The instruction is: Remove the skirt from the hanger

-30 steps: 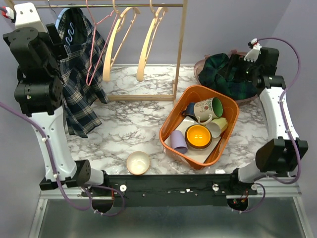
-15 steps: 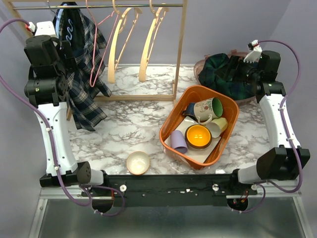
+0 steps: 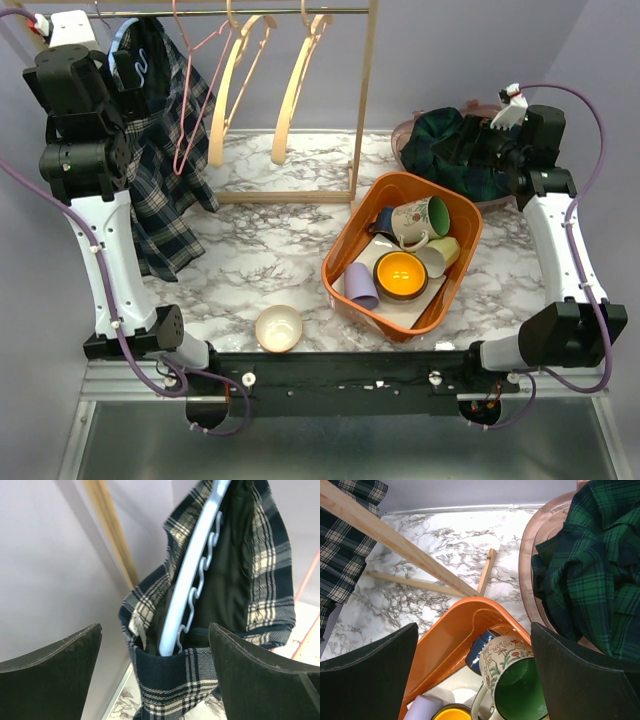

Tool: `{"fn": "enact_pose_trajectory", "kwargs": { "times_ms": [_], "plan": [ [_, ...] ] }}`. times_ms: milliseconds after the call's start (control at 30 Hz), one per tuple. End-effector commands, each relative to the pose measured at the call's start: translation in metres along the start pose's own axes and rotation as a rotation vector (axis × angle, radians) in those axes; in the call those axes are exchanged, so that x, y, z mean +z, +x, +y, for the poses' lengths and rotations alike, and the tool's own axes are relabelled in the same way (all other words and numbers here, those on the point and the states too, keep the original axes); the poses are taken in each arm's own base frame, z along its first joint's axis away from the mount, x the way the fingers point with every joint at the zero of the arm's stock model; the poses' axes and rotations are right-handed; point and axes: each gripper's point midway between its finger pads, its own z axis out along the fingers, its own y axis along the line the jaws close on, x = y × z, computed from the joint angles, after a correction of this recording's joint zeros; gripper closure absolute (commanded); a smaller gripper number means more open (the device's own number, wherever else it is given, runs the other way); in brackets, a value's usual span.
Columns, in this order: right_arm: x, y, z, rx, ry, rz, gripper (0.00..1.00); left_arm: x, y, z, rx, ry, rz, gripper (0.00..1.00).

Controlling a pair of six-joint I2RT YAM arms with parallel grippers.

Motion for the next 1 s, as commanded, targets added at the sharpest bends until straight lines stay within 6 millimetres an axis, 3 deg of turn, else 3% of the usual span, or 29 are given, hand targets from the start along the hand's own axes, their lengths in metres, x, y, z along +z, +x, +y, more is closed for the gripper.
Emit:
{"fn": "enact_pose_trajectory", "kwargs": {
  "times_ms": [0,133,200,400,500,800,900,967],
  "plan": [
    [-0.008,-0.006,0.014,-0.037,-0.028,-0.031,0.00,-0.036,-0.002,0.028,-0.071,-0.108,-0.003,0.01],
    [-0.009,-0.007,0.018,-0.043,-0.037,-0.036,0.00,-0.061,-0.011,0.017,-0.096,-0.002,-0.086,0.01],
    [-0.010,-0.007,0.020,-0.044,-0.038,-0.037,0.00,-0.066,-0.004,0.013,-0.084,0.030,-0.080,0.02],
    [-0.010,-0.004,0.024,-0.050,-0.050,-0.035,0.00,-0.040,0.045,-0.005,-0.020,0.090,0.081,0.12],
    [-0.010,-0.004,0.025,-0.052,-0.053,-0.034,0.00,-0.028,0.058,-0.007,-0.008,0.084,0.118,0.16],
    [-0.009,-0.004,0.025,-0.056,-0.056,-0.034,0.00,-0.003,0.053,-0.021,-0.004,0.137,0.075,0.30],
    [-0.010,-0.003,0.026,-0.058,-0.059,-0.036,0.00,0.000,0.045,-0.027,0.003,0.174,0.049,0.39],
    [-0.010,-0.003,0.026,-0.052,-0.061,-0.034,0.00,-0.001,0.041,-0.029,0.007,0.185,0.040,0.53]
  ]
}}
